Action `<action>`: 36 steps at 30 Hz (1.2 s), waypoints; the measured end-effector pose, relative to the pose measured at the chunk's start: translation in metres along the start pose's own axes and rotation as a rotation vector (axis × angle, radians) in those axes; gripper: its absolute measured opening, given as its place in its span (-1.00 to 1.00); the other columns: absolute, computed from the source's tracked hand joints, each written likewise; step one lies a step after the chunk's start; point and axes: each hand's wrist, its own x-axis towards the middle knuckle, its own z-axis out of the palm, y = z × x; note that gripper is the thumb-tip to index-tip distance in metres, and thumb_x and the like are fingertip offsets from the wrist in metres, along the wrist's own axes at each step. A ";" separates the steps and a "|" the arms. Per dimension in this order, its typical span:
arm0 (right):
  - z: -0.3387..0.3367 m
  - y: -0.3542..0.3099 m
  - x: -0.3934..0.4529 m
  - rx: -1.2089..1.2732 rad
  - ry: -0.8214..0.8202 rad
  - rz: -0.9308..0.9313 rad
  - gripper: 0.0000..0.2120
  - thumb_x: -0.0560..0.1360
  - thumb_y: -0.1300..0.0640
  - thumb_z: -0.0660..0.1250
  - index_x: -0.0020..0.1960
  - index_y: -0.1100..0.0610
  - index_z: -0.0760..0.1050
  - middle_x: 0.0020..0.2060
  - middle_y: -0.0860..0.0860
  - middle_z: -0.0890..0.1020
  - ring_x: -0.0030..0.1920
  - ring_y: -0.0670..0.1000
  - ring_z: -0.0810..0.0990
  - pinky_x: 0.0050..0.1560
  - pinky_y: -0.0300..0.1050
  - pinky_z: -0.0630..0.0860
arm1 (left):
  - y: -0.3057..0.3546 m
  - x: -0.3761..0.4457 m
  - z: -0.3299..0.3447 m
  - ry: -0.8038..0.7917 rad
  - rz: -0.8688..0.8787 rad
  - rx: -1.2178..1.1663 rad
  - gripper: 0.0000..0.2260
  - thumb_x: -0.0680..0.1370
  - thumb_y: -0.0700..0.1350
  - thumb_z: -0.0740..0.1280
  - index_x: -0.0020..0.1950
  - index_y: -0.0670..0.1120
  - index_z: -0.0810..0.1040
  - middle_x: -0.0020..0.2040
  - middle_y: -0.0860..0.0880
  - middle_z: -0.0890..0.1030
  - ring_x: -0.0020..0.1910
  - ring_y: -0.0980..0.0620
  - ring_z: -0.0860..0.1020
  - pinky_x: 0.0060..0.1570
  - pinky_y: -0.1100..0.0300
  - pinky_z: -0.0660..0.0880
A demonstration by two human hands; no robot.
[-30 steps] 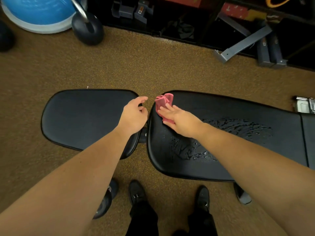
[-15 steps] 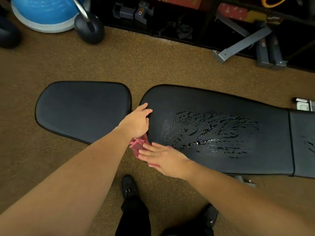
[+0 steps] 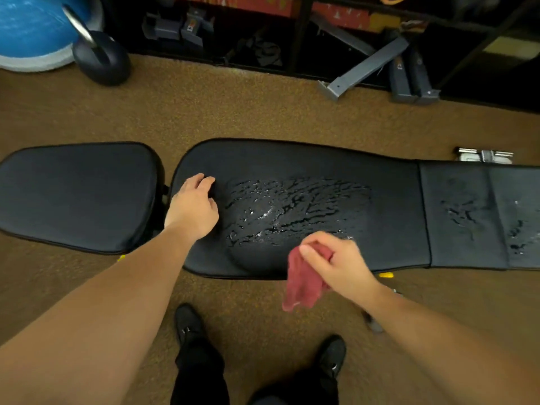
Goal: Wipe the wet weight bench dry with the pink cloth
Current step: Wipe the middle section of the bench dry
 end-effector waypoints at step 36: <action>-0.138 0.148 0.068 -0.757 -0.087 -0.184 -0.50 0.70 0.05 0.10 0.63 0.07 0.15 0.61 -0.01 0.15 0.62 -0.01 0.07 0.61 -0.02 -0.05 | 0.205 0.063 0.053 -0.320 0.282 0.237 -0.48 0.67 -0.08 0.04 0.62 0.21 0.09 0.64 0.06 0.00 0.59 -0.12 -0.02 0.56 -0.05 0.06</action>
